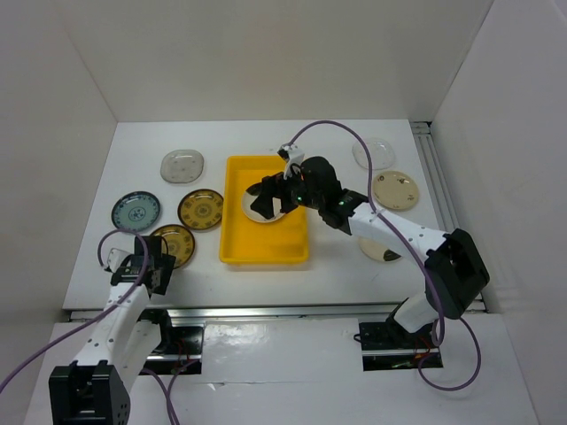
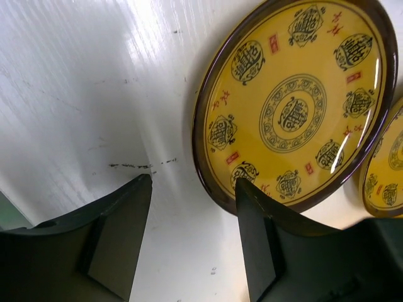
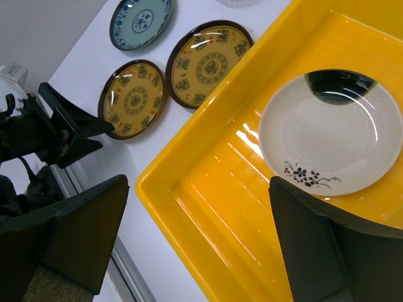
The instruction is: Place the plates into the plastic bin on the countertop
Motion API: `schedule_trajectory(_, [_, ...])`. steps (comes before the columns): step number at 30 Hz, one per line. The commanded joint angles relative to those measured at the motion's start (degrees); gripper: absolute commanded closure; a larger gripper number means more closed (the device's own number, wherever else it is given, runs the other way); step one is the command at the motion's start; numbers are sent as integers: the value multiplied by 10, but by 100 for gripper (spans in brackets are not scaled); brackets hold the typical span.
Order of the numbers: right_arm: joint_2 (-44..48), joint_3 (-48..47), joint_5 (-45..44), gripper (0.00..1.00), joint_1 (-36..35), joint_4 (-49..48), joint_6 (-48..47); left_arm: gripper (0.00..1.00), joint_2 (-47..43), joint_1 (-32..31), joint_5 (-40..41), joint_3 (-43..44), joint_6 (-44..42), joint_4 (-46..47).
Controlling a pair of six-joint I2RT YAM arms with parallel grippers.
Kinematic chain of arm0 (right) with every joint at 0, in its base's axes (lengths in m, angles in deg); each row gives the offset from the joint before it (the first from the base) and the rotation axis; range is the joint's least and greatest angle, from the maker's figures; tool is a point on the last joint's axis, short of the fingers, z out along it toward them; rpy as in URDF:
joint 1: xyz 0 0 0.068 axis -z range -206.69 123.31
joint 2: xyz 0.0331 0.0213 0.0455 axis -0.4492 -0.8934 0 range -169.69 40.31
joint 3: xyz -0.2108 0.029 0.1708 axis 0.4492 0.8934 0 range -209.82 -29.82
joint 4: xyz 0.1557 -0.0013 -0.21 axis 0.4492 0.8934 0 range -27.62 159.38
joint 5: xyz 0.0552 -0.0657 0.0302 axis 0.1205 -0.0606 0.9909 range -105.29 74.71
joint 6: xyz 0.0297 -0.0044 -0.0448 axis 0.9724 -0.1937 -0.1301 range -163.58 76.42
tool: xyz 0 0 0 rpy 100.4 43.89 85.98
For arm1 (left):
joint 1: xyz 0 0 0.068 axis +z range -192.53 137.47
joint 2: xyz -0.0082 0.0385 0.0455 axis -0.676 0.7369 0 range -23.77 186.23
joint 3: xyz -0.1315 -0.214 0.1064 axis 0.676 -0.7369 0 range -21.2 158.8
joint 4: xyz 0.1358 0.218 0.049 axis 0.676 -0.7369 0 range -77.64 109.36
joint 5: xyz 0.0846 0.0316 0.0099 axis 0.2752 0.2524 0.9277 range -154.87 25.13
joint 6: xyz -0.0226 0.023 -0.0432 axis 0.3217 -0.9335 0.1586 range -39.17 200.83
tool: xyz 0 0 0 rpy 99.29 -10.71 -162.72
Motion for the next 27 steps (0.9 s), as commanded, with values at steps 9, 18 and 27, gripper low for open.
schedule_trajectory(9, [30,4,2,0,6,-38,0,45,72,4,25,1,27,43])
schedule_trajectory(18, [52,15,2,0,17,-33,0,69,67,14,18,-4,32,37])
schedule_trajectory(27, [75,15,-3,0,17,-26,0,100,-3,14,7,-28,58,-6])
